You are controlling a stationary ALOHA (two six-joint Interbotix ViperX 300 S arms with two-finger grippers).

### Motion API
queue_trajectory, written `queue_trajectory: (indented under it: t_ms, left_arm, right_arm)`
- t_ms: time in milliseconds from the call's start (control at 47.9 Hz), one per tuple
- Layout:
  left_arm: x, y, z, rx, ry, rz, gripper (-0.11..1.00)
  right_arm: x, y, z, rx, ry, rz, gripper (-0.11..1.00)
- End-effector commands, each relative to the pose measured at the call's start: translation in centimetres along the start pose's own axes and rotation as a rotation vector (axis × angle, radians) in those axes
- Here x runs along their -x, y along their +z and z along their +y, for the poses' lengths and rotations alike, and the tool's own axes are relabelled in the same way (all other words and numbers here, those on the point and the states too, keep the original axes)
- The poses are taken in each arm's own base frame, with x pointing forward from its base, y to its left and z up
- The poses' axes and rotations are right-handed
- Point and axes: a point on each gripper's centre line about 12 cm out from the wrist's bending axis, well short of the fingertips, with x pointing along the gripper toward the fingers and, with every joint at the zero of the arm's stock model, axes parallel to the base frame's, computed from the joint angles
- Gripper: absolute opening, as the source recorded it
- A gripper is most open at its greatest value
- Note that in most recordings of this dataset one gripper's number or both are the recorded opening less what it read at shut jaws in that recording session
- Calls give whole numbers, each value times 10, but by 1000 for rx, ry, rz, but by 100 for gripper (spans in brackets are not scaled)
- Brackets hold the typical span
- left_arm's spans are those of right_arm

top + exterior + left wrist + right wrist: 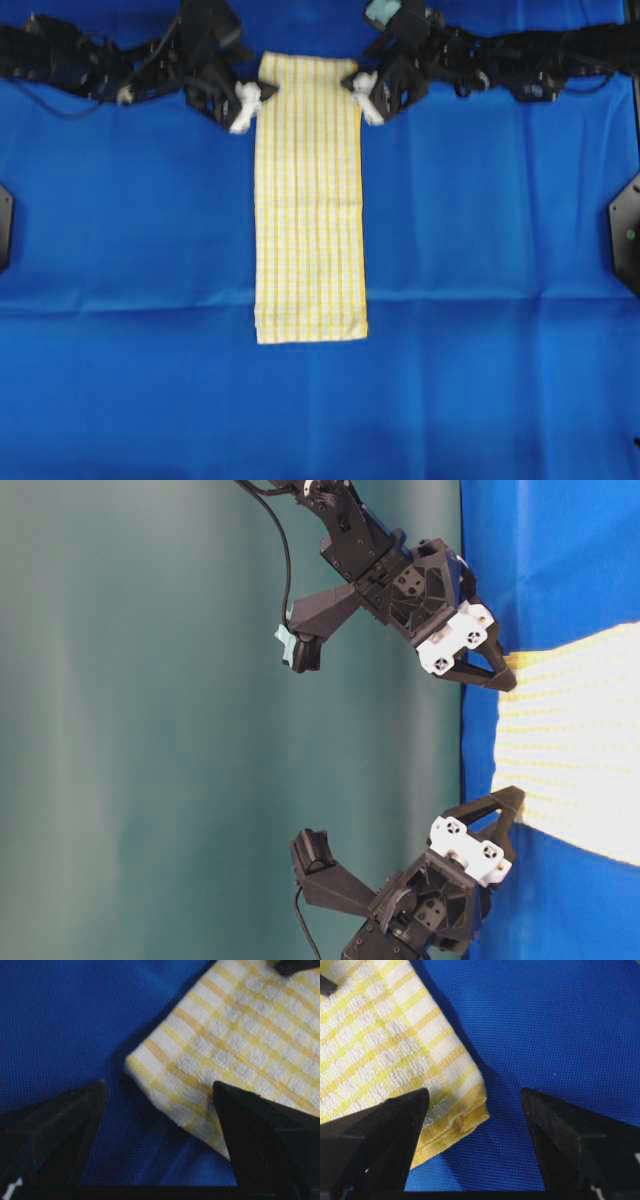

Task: Fold the yellow towel.
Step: 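Grasp the top end corners of the strip with both grippers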

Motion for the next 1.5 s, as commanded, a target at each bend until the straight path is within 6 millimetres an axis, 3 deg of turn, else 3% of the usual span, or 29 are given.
queue_trajectory:
  t_ms: [0,84,251,355,689,1024,1483]
  left_arm:
    - [1,7,2,20,6,-22,78]
    - [0,7,2,20,6,-19,67]
    - [1,5,1,17,3,-11,20]
    - [-1,6,-1,14,0,-18,2]
    - [1,8,-2,7,-4,-23,2]
    - [25,34,-5,0,-14,-97,2]
    - [32,28,-6,-1,-16,-86,2]
  right_arm:
    - [3,12,7,-6,16,-33,75]
    - [3,10,9,-4,19,-31,68]
    - [3,8,16,9,31,-27,25]
    - [3,8,18,12,36,-32,3]
    - [6,10,19,19,41,-46,3]
    - [29,30,25,36,62,-109,3]
    - [32,31,26,39,66,-111,3]
